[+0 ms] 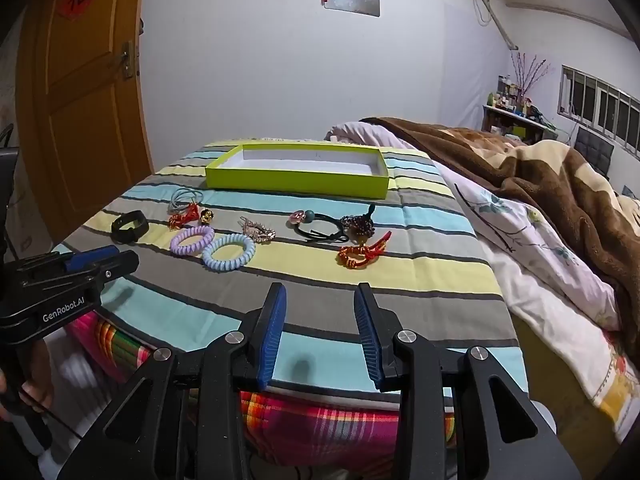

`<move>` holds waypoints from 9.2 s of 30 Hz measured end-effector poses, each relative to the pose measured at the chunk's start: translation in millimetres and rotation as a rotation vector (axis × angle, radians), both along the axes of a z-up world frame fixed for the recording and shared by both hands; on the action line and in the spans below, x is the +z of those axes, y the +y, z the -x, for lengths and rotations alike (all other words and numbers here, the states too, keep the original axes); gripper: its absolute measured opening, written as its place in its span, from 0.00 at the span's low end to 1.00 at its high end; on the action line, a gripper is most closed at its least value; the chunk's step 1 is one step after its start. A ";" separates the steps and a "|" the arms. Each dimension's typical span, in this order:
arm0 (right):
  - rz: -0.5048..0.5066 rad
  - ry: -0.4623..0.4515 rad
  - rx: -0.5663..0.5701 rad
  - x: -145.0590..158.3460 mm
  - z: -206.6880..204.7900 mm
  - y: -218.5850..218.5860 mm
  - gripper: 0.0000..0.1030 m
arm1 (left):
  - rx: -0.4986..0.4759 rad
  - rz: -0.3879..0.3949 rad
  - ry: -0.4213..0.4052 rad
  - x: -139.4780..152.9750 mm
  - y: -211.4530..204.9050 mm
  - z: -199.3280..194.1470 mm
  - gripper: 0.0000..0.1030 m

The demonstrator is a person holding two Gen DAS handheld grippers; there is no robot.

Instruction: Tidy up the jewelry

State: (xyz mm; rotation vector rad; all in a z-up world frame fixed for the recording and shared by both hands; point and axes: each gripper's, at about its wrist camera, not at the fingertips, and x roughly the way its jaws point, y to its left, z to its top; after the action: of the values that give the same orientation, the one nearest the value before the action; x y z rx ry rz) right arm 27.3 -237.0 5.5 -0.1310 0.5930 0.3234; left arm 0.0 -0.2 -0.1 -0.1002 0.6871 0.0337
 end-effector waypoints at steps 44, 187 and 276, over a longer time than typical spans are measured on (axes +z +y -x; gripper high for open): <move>0.000 -0.019 -0.002 3.0 1.2 0.2 0.35 | 0.024 -0.007 -0.015 4.8 2.9 6.0 0.29; -0.062 0.131 0.070 26.9 -139.3 -2.8 0.18 | -0.046 -0.010 0.020 25.4 10.5 -79.0 0.09; -0.055 0.003 0.111 44.9 -87.5 4.4 0.32 | -0.010 -0.042 -0.064 53.1 12.3 -79.7 0.28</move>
State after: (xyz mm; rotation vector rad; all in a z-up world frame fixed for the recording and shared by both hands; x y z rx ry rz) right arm 114.8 -232.6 50.4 -0.1107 0.5805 0.4471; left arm 79.6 12.1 52.9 -0.0575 0.6230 0.0347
